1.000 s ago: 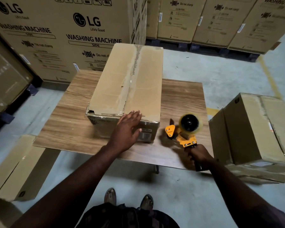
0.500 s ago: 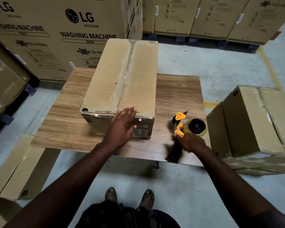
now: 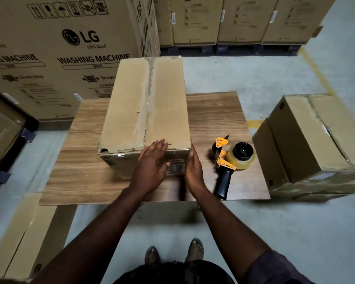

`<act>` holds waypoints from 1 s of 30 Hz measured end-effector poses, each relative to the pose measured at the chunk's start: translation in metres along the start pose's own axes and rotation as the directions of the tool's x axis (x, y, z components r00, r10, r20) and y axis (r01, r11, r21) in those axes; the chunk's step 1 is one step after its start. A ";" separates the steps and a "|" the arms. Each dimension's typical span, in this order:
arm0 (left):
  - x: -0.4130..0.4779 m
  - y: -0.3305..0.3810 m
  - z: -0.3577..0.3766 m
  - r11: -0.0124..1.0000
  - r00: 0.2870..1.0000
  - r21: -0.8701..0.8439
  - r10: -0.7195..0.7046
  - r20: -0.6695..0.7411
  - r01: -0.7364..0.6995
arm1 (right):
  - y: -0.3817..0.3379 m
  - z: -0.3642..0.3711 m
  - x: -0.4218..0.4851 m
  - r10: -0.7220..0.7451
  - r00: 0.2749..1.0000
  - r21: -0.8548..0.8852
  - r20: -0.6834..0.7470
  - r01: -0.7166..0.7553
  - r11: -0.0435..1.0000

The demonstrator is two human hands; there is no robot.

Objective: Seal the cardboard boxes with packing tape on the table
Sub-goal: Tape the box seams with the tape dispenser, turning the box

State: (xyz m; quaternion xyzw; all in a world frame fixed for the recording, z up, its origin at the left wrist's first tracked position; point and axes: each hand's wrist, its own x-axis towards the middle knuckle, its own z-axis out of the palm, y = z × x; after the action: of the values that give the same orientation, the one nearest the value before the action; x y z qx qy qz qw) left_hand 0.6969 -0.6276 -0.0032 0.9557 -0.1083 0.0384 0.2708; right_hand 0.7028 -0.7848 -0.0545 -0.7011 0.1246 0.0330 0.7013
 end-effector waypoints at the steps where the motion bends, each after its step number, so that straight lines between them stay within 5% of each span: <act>1: 0.000 -0.001 0.000 1.000 1.000 0.004 0.004 -0.003 -0.004 | 0.002 0.001 0.000 -0.026 1.000 -0.030 -0.011 0.026 0.999; 10: 0.001 0.003 -0.002 0.999 0.997 -0.046 -0.004 -0.071 0.001 | 0.016 0.000 0.004 -0.138 0.990 -0.280 0.015 0.136 0.950; 17: 0.012 0.012 -0.003 0.997 0.956 -0.048 -0.073 -0.285 0.062 | -0.024 -0.036 0.008 -0.208 0.977 -0.123 0.045 0.212 0.969; 30: 0.015 -0.008 0.004 0.996 0.964 0.075 0.073 -0.257 -0.055 | -0.029 -0.050 0.020 -0.460 0.812 -0.568 0.361 0.582 0.582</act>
State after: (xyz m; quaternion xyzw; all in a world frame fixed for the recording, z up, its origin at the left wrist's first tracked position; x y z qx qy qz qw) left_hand 0.7130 -0.6259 -0.0081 0.9471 -0.1015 0.1753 0.2490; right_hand 0.7221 -0.8369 -0.0298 -0.8997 -0.1690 -0.0722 0.3959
